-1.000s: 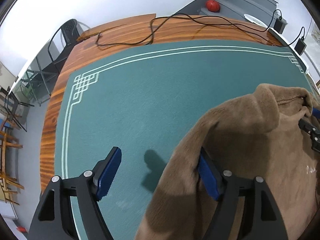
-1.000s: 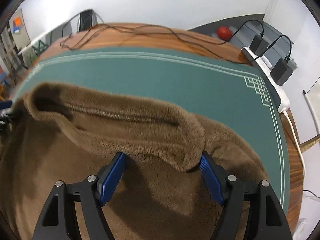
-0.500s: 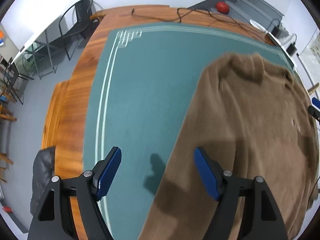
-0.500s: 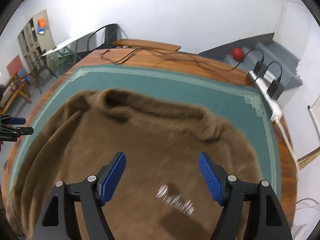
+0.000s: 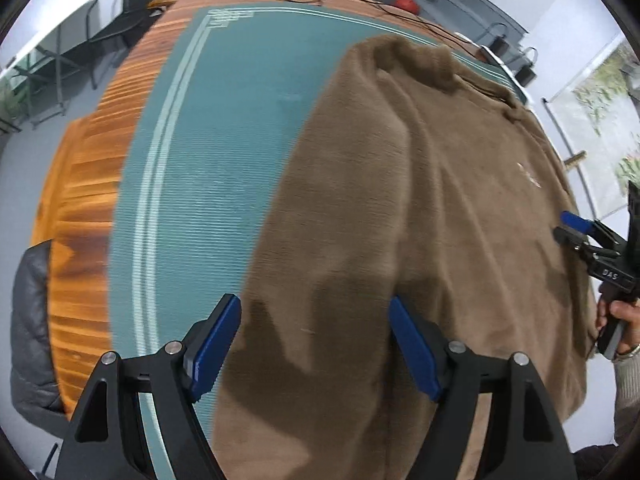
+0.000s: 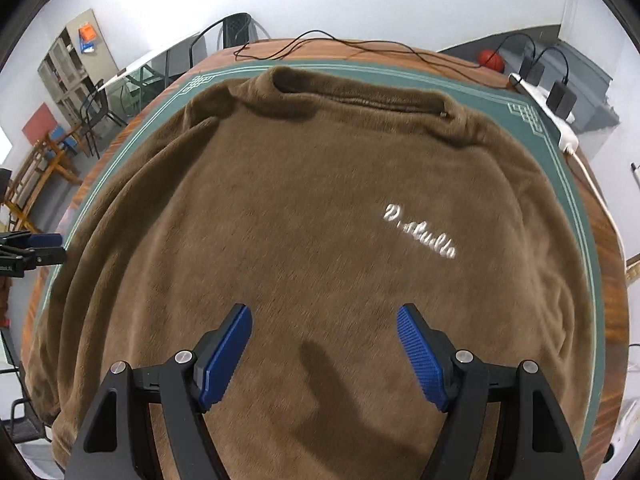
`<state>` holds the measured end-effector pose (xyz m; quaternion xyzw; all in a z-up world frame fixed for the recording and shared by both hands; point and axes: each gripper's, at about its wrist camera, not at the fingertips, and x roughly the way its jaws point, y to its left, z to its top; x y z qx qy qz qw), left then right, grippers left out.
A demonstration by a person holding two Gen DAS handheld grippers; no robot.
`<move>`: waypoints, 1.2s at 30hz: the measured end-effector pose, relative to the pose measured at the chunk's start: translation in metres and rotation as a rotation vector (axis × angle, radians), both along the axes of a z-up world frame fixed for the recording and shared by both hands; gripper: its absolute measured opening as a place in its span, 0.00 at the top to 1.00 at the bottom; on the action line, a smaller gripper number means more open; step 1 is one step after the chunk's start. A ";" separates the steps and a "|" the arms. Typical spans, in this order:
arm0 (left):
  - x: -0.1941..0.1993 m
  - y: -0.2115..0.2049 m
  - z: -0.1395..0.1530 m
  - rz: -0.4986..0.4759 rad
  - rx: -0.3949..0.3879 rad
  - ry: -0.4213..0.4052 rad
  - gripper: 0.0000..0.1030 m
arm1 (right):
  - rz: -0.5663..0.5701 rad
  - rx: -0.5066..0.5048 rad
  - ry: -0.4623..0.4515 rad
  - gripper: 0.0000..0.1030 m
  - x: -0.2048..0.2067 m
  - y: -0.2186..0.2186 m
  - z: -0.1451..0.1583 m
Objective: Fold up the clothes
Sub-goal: 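Release the sweatshirt and pull the left gripper back along the sleeve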
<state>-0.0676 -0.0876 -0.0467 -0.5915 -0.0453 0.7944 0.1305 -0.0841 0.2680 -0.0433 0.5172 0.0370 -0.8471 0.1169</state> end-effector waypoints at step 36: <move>-0.093 -0.042 0.009 0.263 -0.369 0.082 0.54 | -0.455 0.178 -0.037 0.25 0.097 0.162 -0.006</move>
